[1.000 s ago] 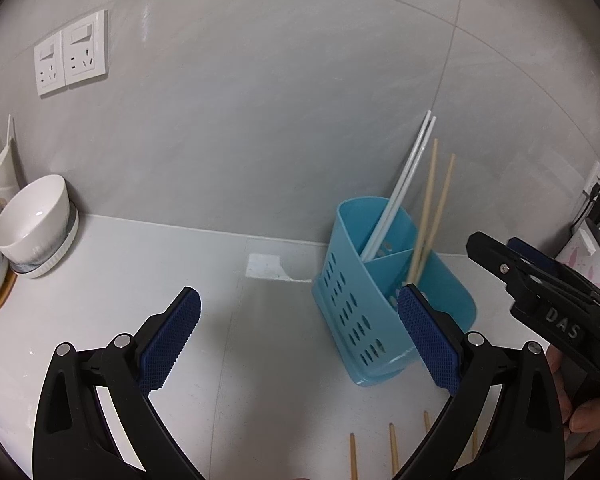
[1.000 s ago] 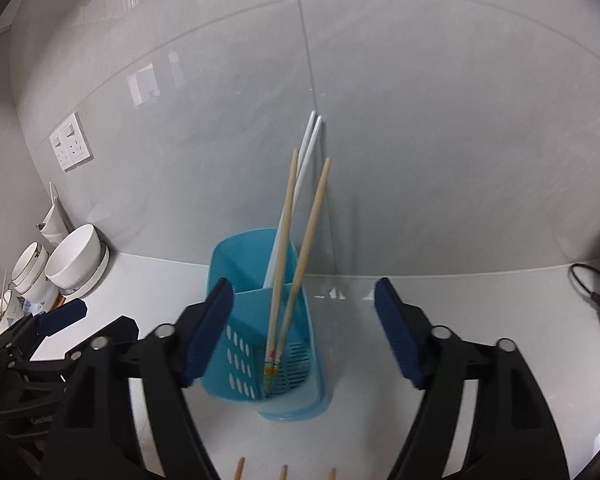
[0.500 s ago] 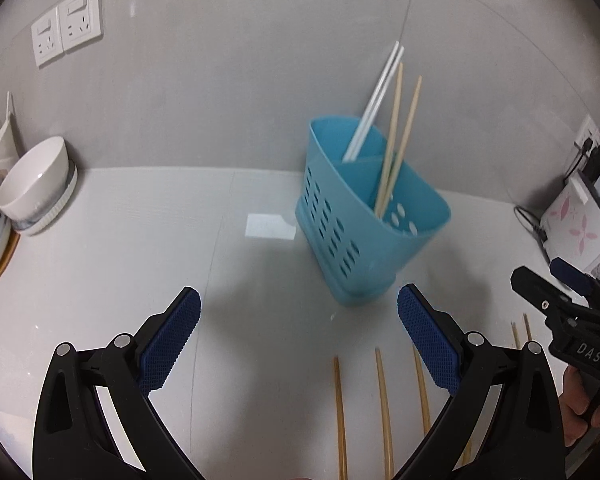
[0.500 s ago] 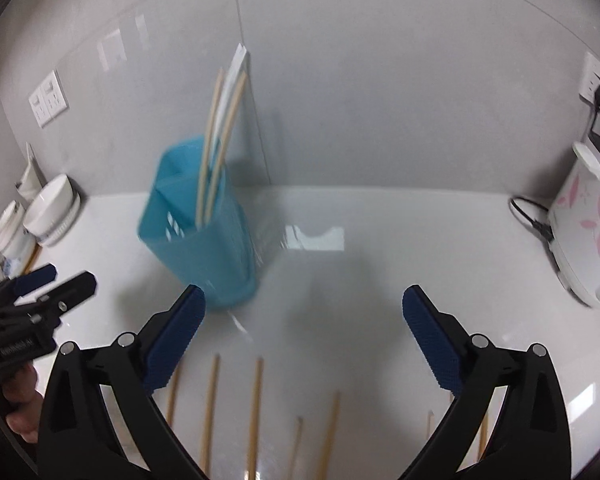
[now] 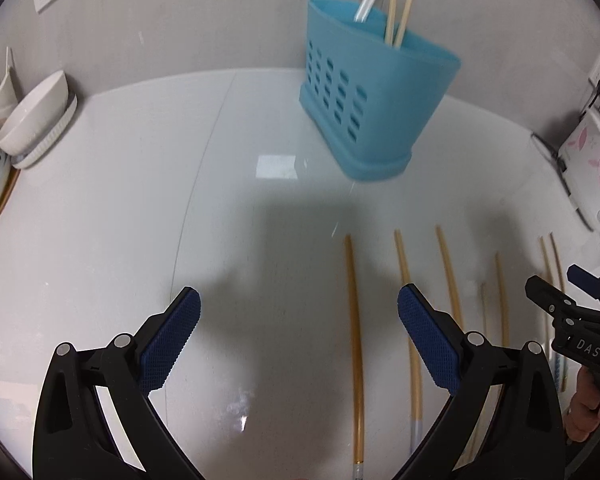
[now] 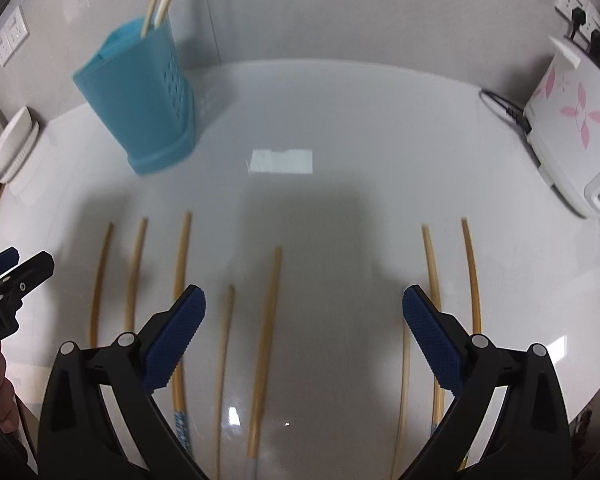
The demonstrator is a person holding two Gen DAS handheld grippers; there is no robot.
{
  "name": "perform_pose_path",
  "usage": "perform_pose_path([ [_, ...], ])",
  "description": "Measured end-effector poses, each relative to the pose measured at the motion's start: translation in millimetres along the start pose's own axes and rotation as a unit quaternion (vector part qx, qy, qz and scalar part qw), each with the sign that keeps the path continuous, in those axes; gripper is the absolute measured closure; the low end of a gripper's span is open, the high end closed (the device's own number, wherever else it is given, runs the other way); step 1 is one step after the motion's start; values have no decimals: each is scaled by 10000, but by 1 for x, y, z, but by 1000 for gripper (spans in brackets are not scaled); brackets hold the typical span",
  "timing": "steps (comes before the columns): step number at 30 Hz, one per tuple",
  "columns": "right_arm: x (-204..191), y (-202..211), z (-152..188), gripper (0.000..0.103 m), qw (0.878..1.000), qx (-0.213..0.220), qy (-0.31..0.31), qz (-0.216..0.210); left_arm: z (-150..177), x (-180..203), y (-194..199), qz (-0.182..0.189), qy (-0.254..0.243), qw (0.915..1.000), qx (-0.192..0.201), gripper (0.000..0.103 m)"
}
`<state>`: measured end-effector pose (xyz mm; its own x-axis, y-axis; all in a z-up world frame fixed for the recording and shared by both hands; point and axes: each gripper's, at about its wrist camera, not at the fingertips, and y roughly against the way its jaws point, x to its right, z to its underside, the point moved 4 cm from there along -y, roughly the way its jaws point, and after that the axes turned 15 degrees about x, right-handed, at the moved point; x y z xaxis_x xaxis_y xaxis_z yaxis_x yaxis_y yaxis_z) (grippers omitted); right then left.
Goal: Organize utensils
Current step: 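Move both open tools back over the remaining chopsticks on the counter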
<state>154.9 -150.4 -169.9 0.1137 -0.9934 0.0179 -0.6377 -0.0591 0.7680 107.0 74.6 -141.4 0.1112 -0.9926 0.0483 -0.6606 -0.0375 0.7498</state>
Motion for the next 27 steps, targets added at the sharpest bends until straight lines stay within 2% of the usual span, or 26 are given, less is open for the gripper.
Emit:
perform_pose_path([
  [5, 2, -6, 21, 8, 9994, -351, 23, 35, 23, 2, -7, -21, -29, 9995, -300, 6],
  [11, 4, -7, 41, 16, 9977, -681, 19, -20, 46, 9, -9, -20, -88, 9983, -574, 6],
  [21, -5, -5, 69, 33, 9918, -1261, 125, -167, 71, 18, -4, -123, -225, 9952, -946, 6],
  [23, -7, -5, 70, 35, 9914, -1285, 205, -162, 75, 18, -4, -132, -210, 9946, -1011, 7],
  [27, -16, -2, 71, 48, 9906, -1300, 358, -238, 78, 19, -5, -223, -279, 9933, -1102, 11],
])
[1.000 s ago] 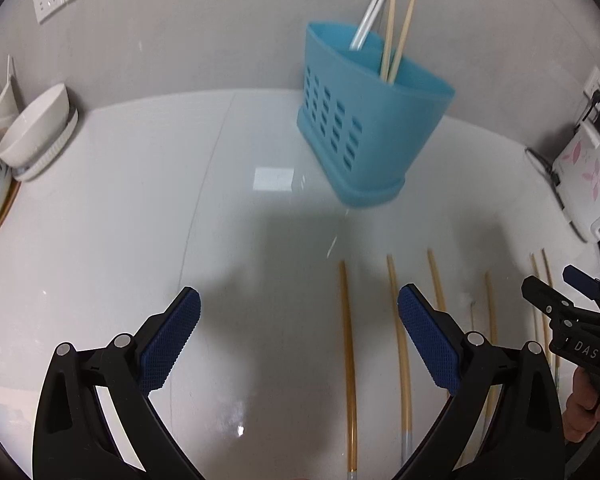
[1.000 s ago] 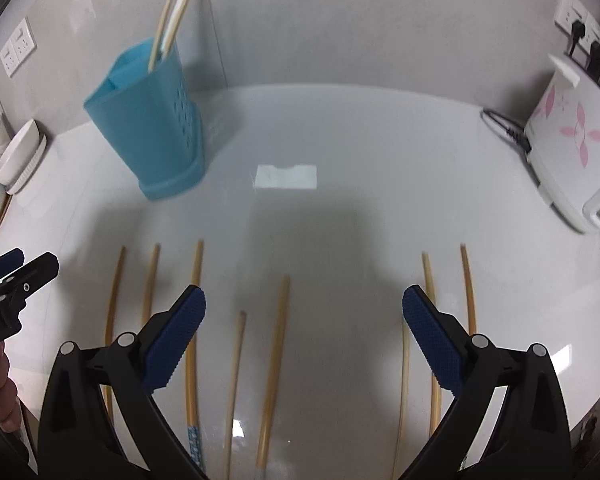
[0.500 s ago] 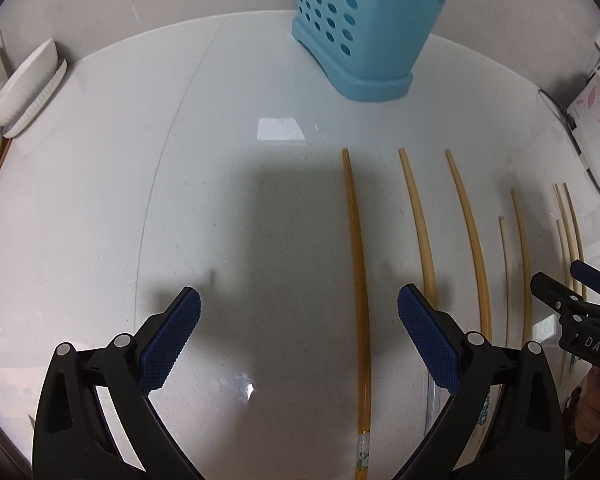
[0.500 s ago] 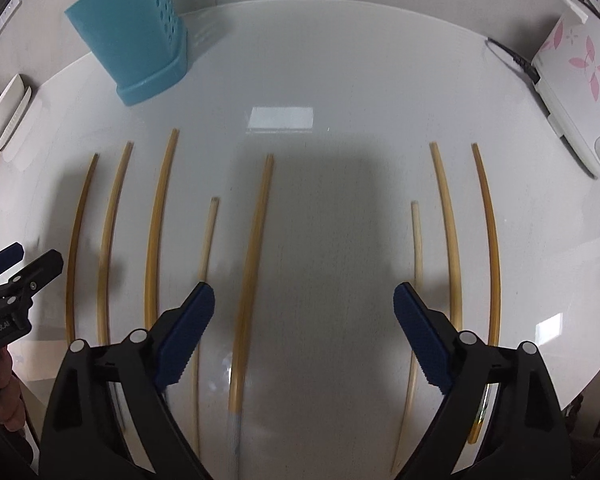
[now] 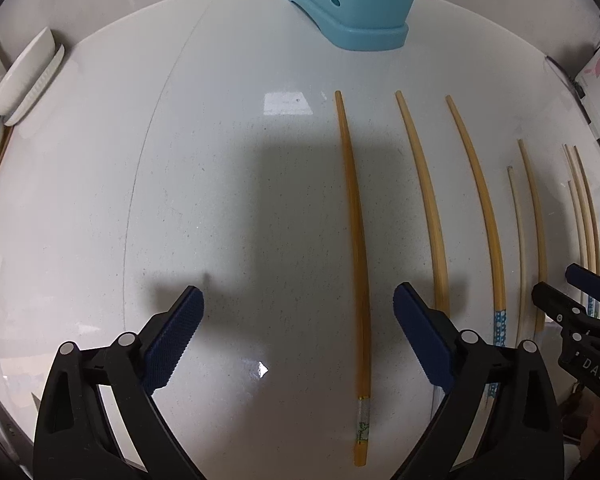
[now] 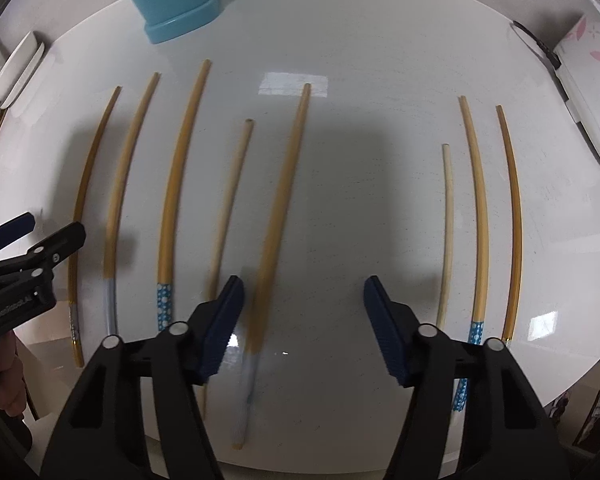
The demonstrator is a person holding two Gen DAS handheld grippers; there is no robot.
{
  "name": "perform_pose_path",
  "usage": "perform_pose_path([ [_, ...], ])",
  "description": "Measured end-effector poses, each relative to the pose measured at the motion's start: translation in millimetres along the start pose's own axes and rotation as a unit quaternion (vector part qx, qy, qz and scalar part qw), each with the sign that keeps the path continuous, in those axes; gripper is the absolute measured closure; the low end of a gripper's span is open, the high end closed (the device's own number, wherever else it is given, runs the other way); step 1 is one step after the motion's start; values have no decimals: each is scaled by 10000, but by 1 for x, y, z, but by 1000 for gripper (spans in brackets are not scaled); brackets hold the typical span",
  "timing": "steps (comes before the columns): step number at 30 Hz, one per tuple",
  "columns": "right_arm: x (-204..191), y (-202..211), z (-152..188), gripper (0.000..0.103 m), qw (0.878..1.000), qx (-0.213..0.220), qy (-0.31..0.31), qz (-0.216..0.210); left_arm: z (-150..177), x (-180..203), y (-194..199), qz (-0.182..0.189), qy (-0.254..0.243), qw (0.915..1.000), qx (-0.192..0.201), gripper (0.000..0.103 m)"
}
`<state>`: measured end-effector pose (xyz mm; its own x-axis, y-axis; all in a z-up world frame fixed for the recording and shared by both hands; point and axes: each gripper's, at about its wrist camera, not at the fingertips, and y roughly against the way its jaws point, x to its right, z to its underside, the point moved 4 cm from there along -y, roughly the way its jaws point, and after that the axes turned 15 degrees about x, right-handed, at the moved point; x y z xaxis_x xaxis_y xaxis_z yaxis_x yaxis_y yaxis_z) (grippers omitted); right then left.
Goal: Organize utensils
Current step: 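Move both open tools back over the remaining chopsticks on the counter, then close the right tool on a chopstick while the left tool grasps another chopstick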
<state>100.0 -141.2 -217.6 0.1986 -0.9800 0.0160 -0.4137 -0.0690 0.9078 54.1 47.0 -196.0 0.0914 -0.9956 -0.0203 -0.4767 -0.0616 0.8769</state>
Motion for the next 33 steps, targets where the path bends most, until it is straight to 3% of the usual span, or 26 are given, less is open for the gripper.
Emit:
perform_pose_path([
  [7, -19, 3, -1, 74, 9997, -21, 225, -106, 6, 8, 4, 10, -76, 9998, -193, 24],
  [11, -29, 5, 2, 81, 9995, -48, 268, -130, 3, 12, 7, 70, -65, 9995, -310, 42],
  [14, -29, 6, 1, 85, 9995, -25, 268, -158, -3, 14, 11, 102, -149, 9993, -323, 57],
  [17, -26, 6, -1, 95, 9997, -17, 201, -153, -3, 19, 14, 96, -211, 9992, -333, 77],
  [18, -25, 7, -2, 96, 9997, -15, 183, -166, -3, 20, 14, 83, -236, 9991, -338, 92],
  [19, -25, 8, -3, 96, 9997, -16, 169, -169, -3, 20, 14, 50, -252, 9991, -348, 97],
  [33, -19, 6, -6, 97, 9997, 35, 21, -247, -3, 5, 18, 113, -29, 9996, -238, 97],
])
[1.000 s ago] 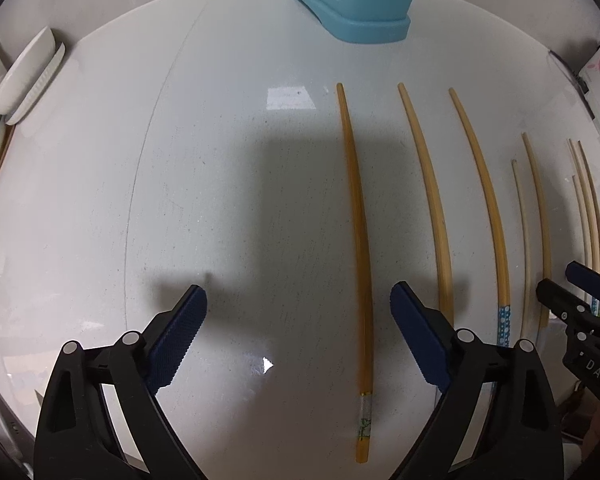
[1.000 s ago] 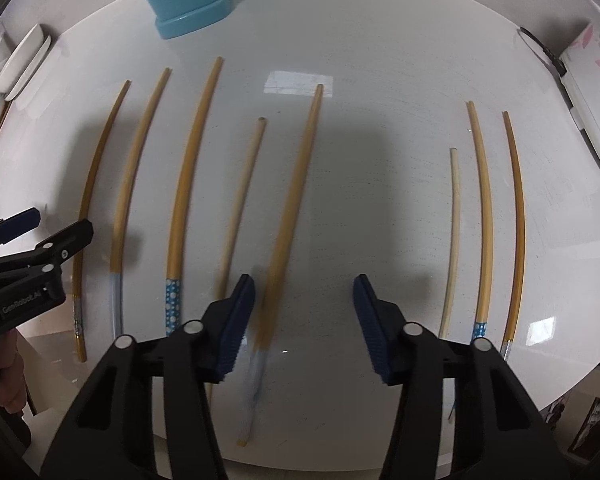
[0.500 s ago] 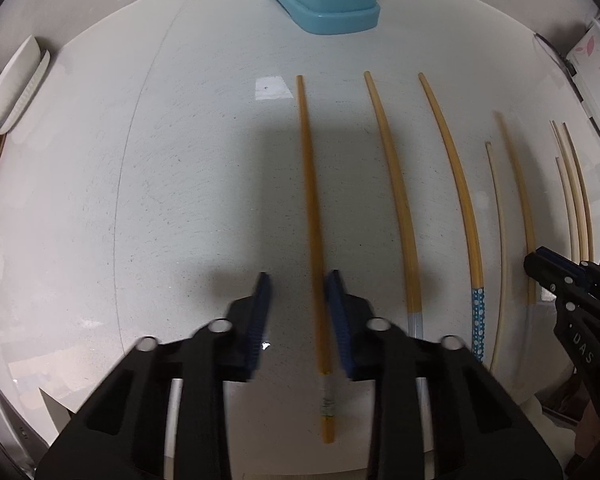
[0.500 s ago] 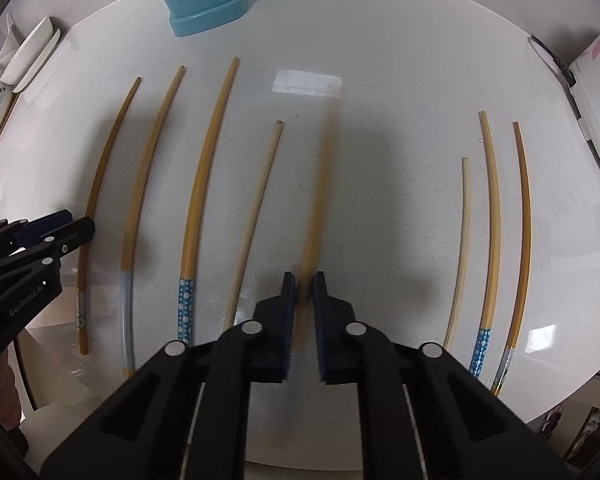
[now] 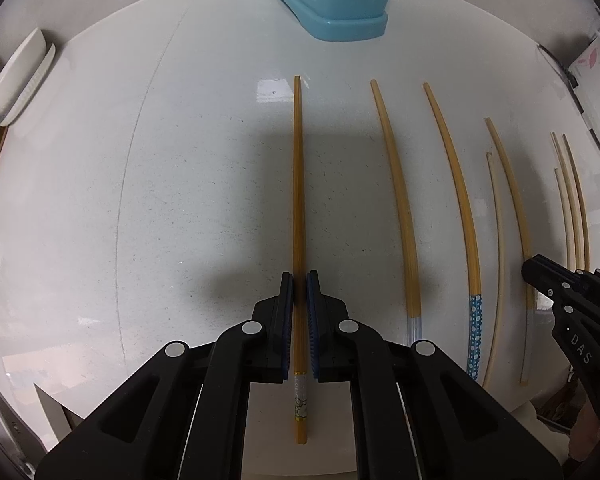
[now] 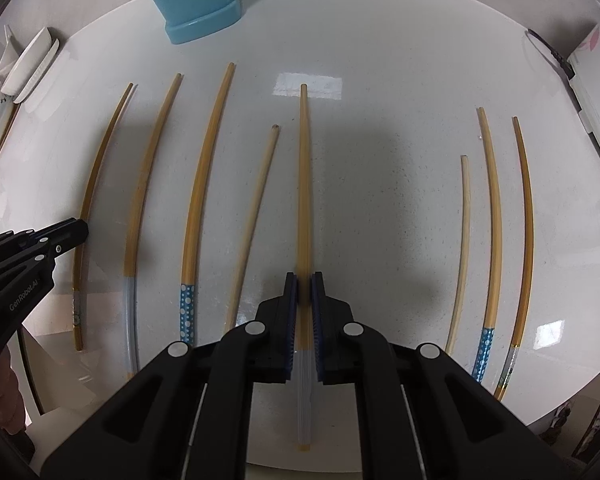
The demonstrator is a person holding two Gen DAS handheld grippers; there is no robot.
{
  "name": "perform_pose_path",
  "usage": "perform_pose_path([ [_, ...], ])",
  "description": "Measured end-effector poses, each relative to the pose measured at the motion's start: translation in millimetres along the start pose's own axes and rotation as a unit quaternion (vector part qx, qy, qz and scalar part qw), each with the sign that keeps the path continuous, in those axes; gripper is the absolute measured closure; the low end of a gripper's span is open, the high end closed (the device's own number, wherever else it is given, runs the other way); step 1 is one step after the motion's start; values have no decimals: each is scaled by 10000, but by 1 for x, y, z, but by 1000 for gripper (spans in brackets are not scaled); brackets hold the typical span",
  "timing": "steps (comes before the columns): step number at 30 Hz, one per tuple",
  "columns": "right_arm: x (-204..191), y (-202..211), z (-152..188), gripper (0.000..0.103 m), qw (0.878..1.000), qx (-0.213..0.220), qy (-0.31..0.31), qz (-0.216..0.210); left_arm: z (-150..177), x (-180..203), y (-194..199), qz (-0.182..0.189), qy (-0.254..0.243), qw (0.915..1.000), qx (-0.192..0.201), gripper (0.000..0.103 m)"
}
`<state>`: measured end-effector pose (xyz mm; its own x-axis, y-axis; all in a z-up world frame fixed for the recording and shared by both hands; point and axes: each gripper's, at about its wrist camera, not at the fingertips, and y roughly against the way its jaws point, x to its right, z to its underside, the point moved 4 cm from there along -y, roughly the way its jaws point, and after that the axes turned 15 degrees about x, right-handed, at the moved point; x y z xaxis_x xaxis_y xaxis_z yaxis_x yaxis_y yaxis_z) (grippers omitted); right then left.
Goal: Organize utensils
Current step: 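Close the right tool on a chopstick while the left tool grasps another chopstick, then lift both held chopsticks and carry them upright over the blue holder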
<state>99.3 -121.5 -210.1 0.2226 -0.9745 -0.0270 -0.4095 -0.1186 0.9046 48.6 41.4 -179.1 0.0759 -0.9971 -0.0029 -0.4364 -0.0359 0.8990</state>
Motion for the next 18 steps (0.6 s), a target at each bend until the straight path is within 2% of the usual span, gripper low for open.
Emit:
perform_pose_path([
  [8, 15, 4, -3, 97, 9998, 157, -140, -21, 7, -11, 21, -52, 187, 9994, 274, 97],
  [18, 24, 29, -22, 97, 9970, 720, -233, -143, -7, -19, 44, -86, 387, 9967, 715, 97],
])
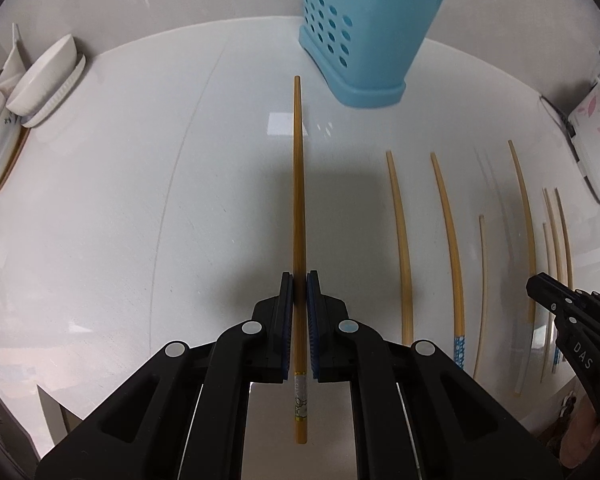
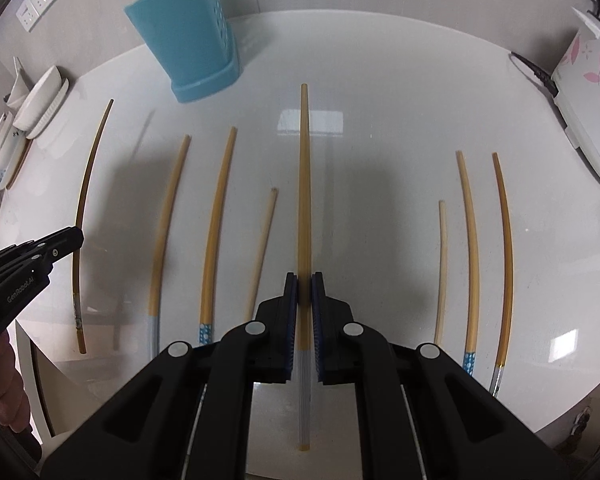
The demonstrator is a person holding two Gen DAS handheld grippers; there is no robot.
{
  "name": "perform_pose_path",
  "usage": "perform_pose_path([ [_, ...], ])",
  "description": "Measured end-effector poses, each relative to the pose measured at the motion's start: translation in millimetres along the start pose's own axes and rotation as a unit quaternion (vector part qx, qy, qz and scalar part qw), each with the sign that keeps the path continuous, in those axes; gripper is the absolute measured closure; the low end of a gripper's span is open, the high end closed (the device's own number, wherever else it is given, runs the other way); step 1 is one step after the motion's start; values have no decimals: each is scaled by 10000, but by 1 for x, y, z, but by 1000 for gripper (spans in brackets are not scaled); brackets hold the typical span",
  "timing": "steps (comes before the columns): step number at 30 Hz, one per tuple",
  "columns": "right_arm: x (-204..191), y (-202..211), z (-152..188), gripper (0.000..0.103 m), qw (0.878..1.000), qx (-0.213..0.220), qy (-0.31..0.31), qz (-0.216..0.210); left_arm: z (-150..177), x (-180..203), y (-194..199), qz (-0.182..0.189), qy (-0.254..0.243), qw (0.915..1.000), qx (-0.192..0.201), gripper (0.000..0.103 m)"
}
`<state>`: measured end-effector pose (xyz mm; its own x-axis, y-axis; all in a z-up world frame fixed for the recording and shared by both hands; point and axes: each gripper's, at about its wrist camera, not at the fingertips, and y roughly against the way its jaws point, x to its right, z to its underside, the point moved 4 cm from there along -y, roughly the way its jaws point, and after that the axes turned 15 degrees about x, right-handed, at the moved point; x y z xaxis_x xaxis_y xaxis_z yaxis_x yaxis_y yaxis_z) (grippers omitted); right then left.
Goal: Organize utensils
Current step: 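Lift both held chopsticks and carry them upright over the blue holder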
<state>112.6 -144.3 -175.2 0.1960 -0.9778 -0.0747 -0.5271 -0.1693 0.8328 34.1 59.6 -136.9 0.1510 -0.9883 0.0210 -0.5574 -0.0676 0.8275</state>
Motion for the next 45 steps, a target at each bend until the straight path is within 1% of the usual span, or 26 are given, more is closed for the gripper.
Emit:
perform_pose_path([
  [4, -1, 5, -16, 97, 9998, 209, -39, -59, -19, -2, 12, 14, 52, 9996, 278, 97],
  [5, -7, 7, -20, 97, 9996, 258, -40, -56, -23, -3, 15, 20, 68, 9993, 355, 97],
  [13, -13, 17, -68, 96, 9972, 738, -1, -130, -62, -1, 37, 87, 158, 9958, 903, 97],
  [17, -14, 23, -89, 97, 9951, 970, -7, -170, -83, 2, 44, 138, 181, 9925, 1203, 97],
  [22, -15, 30, -117, 96, 9915, 1281, -20, -235, -113, 8, 55, 256, 224, 9858, 1644, 97],
  [26, -16, 35, -136, 96, 9887, 1472, -19, -282, -136, 12, 60, 314, 227, 9813, 1884, 97],
  [28, -17, 37, -150, 96, 9869, 1584, -27, -316, -147, 15, 62, 350, 206, 9781, 2039, 97],
  [34, -20, 36, -178, 96, 9826, 1808, -84, -426, -176, 22, 61, 513, 186, 9687, 2420, 97],
  [41, -21, 34, -201, 96, 9787, 1989, -93, -503, -208, 33, 56, 780, 136, 9503, 3011, 97],
  [45, -22, 31, -215, 96, 9766, 2084, -133, -523, -223, 43, 53, 965, 3, 9373, 3349, 97],
])
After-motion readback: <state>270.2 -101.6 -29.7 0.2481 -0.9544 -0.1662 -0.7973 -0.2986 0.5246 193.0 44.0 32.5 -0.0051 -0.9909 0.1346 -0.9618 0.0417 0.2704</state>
